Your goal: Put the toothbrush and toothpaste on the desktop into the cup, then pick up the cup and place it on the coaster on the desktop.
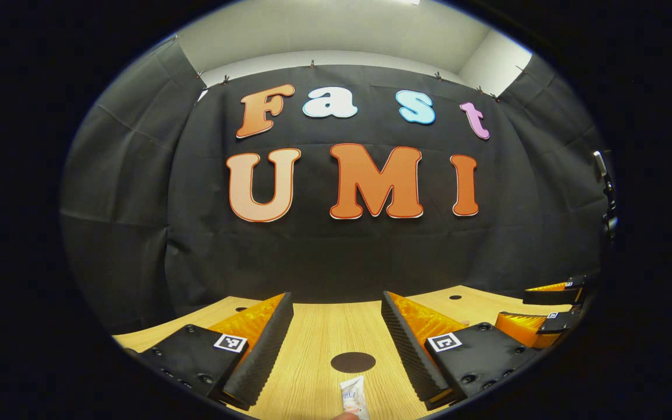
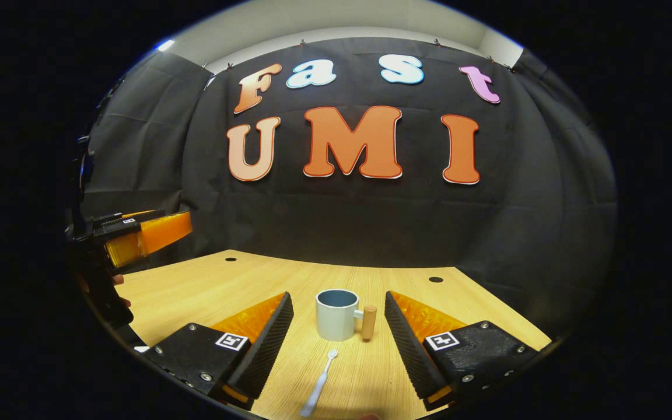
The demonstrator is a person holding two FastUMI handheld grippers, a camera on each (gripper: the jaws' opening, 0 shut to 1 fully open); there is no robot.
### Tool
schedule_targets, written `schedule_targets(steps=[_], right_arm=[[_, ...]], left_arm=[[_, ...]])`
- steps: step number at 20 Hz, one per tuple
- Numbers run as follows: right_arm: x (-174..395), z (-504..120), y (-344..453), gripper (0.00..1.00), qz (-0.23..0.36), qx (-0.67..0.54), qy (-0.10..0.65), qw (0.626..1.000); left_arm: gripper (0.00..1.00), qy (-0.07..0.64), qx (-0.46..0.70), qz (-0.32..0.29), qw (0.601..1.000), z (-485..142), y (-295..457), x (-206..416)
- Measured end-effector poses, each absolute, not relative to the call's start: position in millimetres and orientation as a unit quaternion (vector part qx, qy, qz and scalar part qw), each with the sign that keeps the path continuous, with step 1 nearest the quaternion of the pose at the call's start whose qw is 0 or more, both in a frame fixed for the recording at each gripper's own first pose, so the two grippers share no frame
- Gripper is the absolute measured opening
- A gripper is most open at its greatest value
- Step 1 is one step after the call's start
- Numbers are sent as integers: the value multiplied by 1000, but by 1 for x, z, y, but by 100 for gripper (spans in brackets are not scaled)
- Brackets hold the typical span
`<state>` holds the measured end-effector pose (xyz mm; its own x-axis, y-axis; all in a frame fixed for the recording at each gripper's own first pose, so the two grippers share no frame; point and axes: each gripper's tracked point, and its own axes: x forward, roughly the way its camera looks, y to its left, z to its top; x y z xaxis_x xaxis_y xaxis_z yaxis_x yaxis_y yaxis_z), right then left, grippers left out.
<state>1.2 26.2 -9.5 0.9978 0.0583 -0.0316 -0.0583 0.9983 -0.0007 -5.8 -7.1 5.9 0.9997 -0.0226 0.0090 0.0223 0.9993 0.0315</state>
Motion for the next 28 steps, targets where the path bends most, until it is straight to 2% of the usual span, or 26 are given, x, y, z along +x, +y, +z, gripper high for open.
schedule_targets(steps=[13, 15, 28], right_arm=[[1, -39, 25, 95, 28, 3, 62, 998], [2, -51, 25, 93, 29, 5, 82, 996], [1, -137, 42, 92, 49, -15, 220, 974]], left_arm=[[96, 71, 18, -41, 996, -41, -28, 2], [97, 87, 25, -41, 995, -53, -26, 3], [97, 210, 23, -71, 975, -132, -26, 2]])
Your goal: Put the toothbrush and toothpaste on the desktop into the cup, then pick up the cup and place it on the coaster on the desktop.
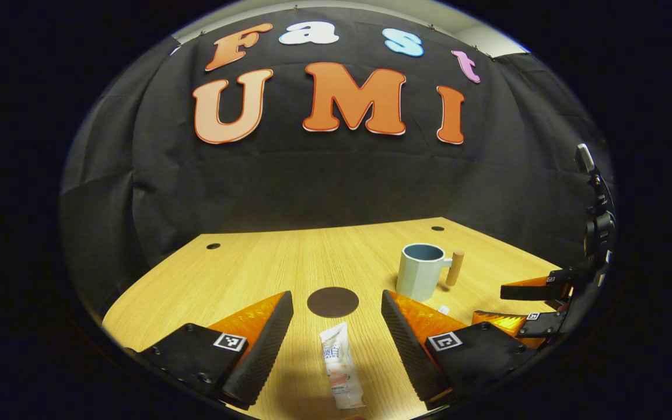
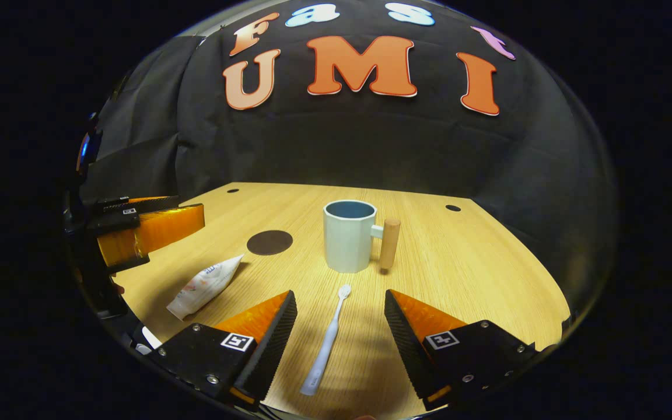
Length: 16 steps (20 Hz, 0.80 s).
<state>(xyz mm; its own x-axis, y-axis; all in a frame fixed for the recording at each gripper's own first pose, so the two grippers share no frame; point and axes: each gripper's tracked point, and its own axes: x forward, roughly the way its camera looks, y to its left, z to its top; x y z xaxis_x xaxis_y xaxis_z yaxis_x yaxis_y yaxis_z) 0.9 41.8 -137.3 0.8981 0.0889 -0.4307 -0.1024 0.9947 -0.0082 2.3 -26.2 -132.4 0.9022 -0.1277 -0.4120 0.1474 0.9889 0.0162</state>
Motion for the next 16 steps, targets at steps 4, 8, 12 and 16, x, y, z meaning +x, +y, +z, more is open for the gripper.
schedule_targets(steps=[4, 8, 12, 16], right_arm=[[-1, -164, 46, 86, 60, -16, 268, 961], [-6, -171, 46, 84, 54, -18, 301, 952], [-4, -174, 50, 84, 58, -34, 318, 946], [-3, -172, 60, 67, 64, -26, 332, 941]], left_arm=[[97, 252, 33, -73, 964, -160, -26, -1], [97, 296, 35, -77, 952, -184, -28, -2], [97, 329, 37, -79, 940, -206, -32, -8], [97, 366, 28, -82, 927, -223, -31, -16]])
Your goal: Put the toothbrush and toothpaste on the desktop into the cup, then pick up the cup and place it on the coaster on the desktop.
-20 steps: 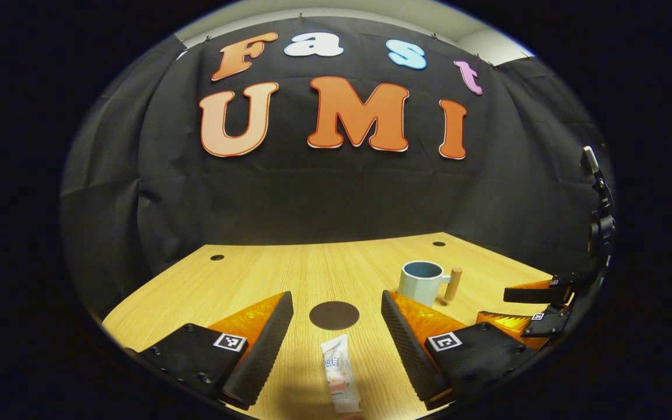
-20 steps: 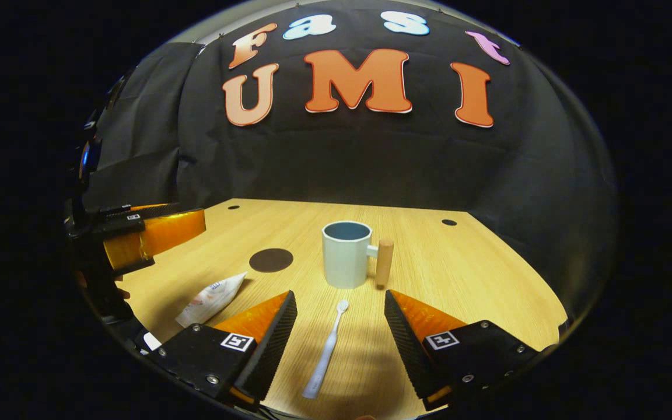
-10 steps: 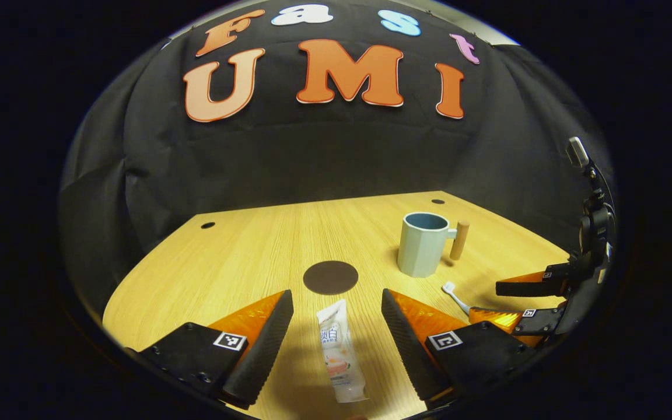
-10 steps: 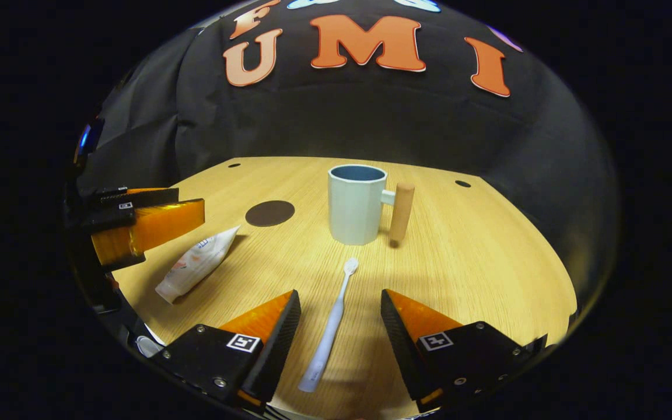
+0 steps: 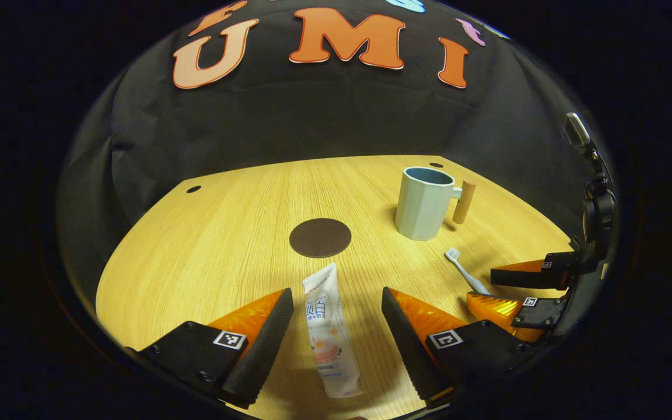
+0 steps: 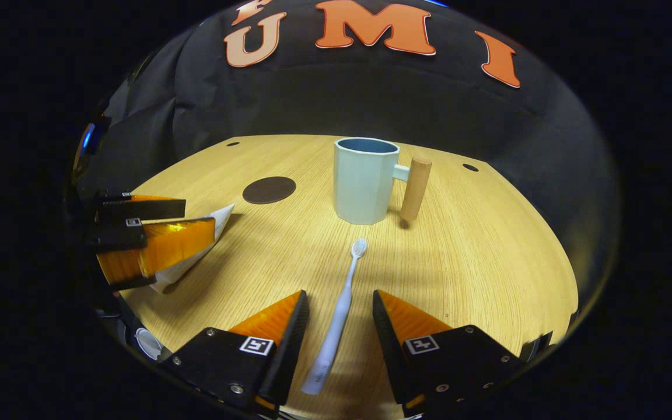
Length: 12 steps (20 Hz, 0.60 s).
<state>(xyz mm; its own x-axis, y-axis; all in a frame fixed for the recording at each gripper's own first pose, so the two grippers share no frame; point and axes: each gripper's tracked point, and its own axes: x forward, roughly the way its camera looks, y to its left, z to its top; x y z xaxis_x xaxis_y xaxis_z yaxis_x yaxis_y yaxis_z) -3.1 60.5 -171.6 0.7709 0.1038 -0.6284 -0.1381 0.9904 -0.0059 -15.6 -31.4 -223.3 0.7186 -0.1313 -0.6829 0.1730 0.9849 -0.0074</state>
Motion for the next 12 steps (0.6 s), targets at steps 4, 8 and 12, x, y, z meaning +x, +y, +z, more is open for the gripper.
schedule_targets(steps=[4, 8, 12], right_arm=[[-3, -169, 65, 45, 64, -18, 345, 936], [0, -171, 62, 23, 54, -19, 346, 936], [3, -168, 64, 14, 55, -8, 352, 934]], left_arm=[[97, 395, 24, -74, 915, -237, -25, -21], [92, 412, 22, -77, 908, -257, -32, -20], [80, 416, 26, -65, 907, -259, -32, -17]])
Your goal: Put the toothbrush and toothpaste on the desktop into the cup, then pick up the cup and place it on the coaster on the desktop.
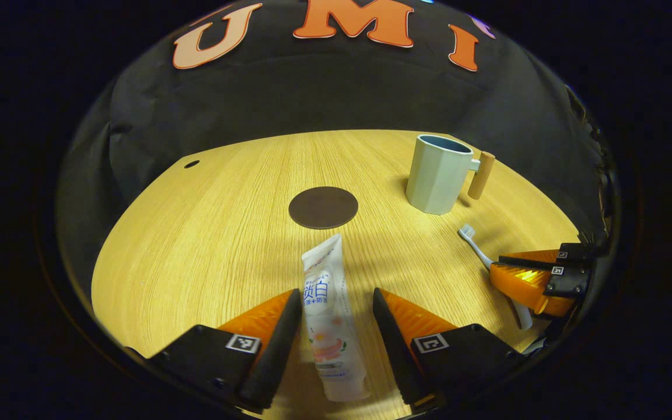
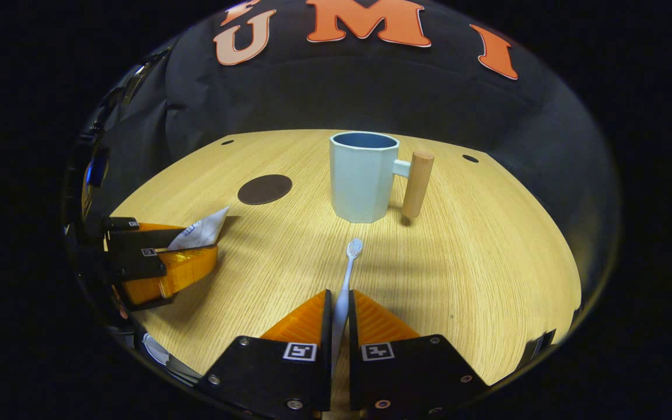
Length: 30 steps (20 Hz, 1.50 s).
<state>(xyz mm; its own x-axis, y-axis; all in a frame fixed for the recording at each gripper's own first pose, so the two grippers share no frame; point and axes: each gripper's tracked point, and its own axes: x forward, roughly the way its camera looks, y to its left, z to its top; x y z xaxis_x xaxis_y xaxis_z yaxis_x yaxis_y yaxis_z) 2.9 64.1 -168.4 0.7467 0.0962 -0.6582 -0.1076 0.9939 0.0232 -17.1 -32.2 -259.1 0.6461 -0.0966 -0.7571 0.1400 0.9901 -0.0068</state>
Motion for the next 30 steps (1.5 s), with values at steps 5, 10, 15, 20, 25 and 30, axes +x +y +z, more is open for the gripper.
schedule_targets(steps=[5, 10, 15, 20, 25, 30], right_arm=[[6, -163, 67, 6, 57, 28, 346, 936], [12, -163, 68, 6, 63, 33, 325, 943], [14, -154, 71, 6, 76, 40, 307, 948], [17, -137, 75, 6, 92, 49, 280, 954], [21, -124, 75, 6, 104, 45, 249, 962], [18, -103, 79, 6, 126, 52, 219, 966]], left_arm=[[25, 416, -7, -66, 907, -255, -29, -18], [20, 409, -11, -67, 910, -249, -25, -19], [19, 400, -10, -67, 914, -244, -27, -16], [19, 379, 0, -72, 923, -228, -26, -15], [19, 356, 0, -78, 931, -210, -28, -12], [19, 346, 3, -81, 935, -205, -28, -9]])
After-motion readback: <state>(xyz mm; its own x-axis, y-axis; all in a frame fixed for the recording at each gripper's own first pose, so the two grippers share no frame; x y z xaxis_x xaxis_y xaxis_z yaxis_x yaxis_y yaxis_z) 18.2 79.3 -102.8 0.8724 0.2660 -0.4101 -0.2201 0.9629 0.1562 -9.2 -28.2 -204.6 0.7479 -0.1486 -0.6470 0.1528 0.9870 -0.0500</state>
